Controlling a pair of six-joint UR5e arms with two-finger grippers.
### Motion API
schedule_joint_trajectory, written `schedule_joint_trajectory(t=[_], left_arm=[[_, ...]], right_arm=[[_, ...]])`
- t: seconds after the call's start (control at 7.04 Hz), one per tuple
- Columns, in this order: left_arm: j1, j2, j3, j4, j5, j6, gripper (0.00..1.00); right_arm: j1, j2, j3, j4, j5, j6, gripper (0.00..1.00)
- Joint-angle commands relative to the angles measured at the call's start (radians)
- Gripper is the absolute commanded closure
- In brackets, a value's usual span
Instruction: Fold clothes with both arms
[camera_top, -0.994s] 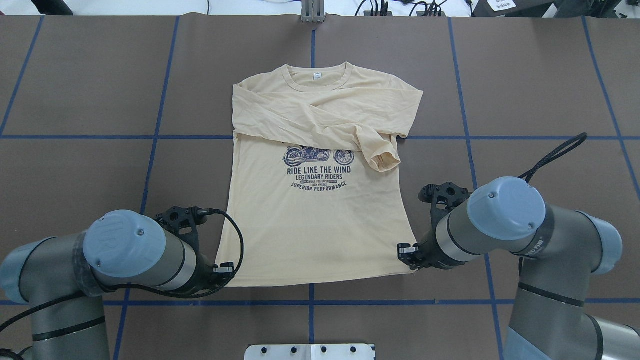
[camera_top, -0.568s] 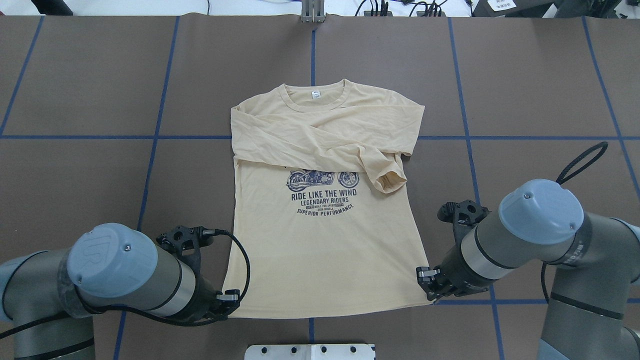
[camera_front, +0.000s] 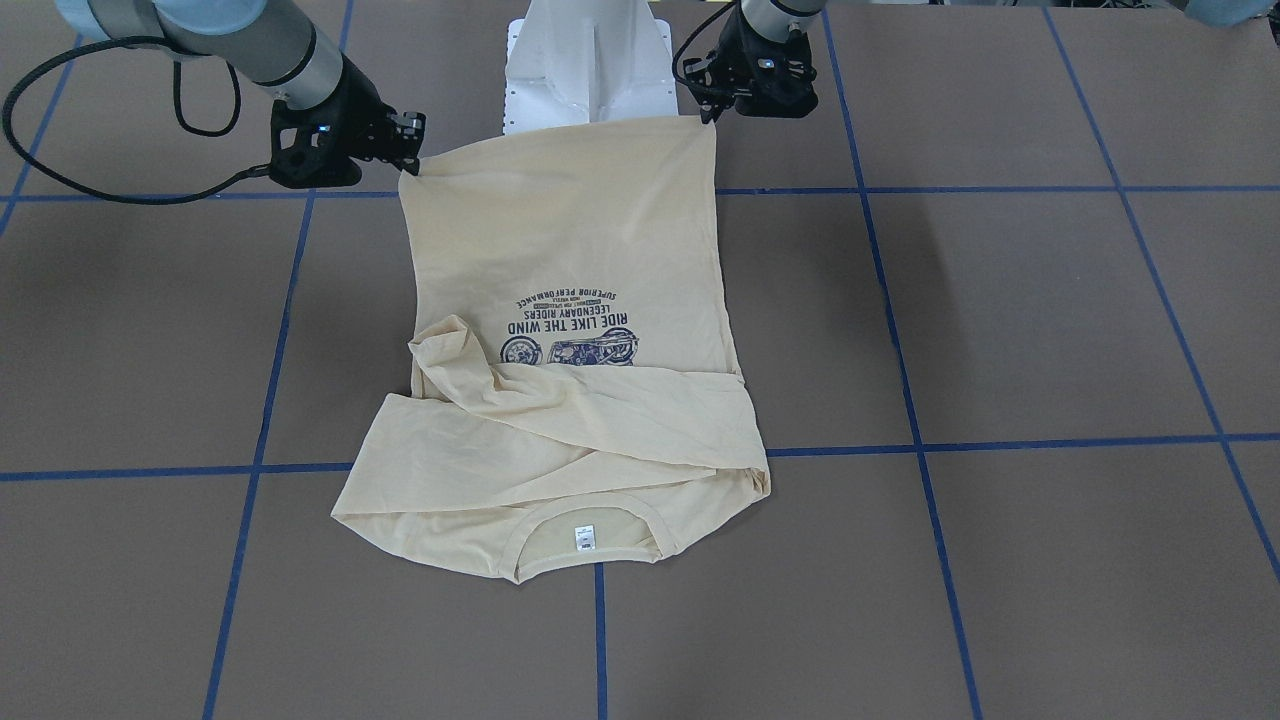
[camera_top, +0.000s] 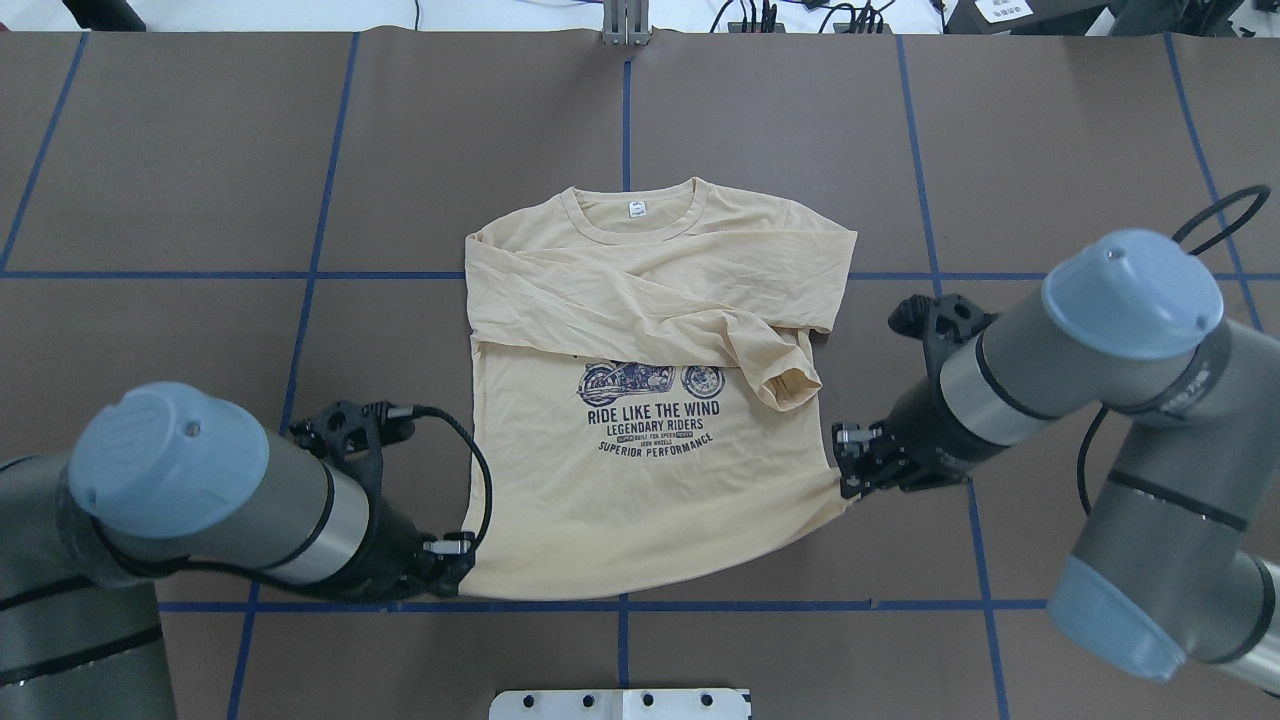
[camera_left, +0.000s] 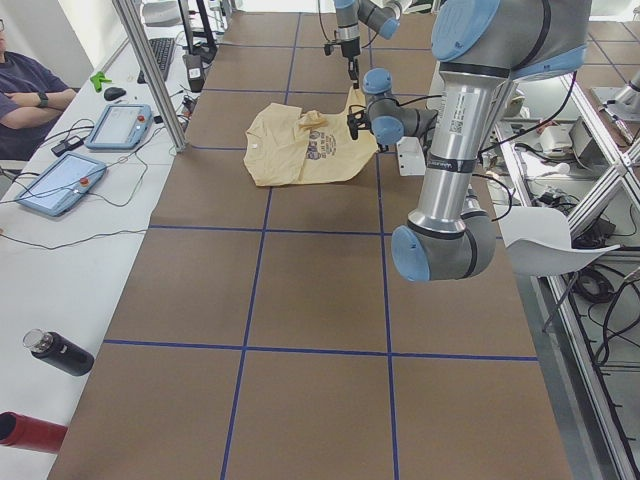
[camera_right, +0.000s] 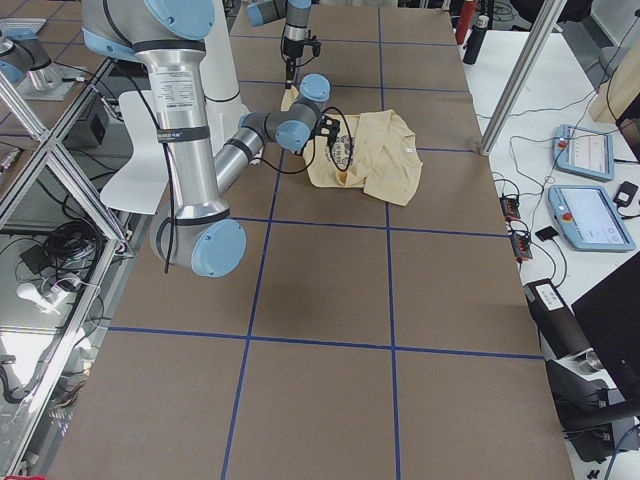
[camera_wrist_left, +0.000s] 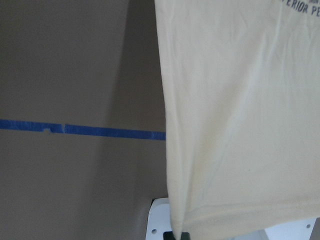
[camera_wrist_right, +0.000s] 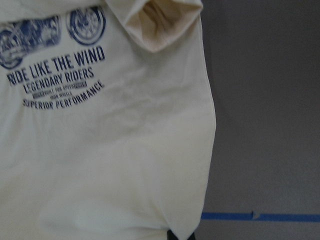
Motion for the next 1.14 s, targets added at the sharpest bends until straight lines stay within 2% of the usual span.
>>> schedule_joint_trajectory(t=[0.0, 0.43, 0.57, 0.71, 0.85, 0.99], left_arm=[[-0.197, -0.107, 0.124, 0.000, -0.010, 0.105, 1.00], [-0.402, -0.196, 0.258, -0.010, -0.012, 0.257, 1.00], [-0.440, -0.248, 0.357, -0.036, -0.010, 0.271, 1.00], [-0.442, -0.321, 0.527, -0.126, -0.009, 0.274, 1.00], [-0.447, -0.326, 0.645, -0.276, -0.007, 0.271, 1.00], [-0.450, -0.328, 0.721, -0.352, -0.006, 0.274, 1.00]], right_arm=[[0.145, 0.102, -0.118, -0.001, -0.005, -0.093, 1.00], [0.238, 0.280, -0.328, 0.004, -0.025, -0.120, 1.00], [0.268, 0.297, -0.375, 0.005, -0.044, -0.143, 1.00], [0.274, 0.359, -0.465, 0.005, -0.086, -0.156, 1.00], [0.273, 0.416, -0.571, 0.055, -0.104, -0.156, 1.00], [0.273, 0.432, -0.675, 0.179, -0.118, -0.156, 1.00]])
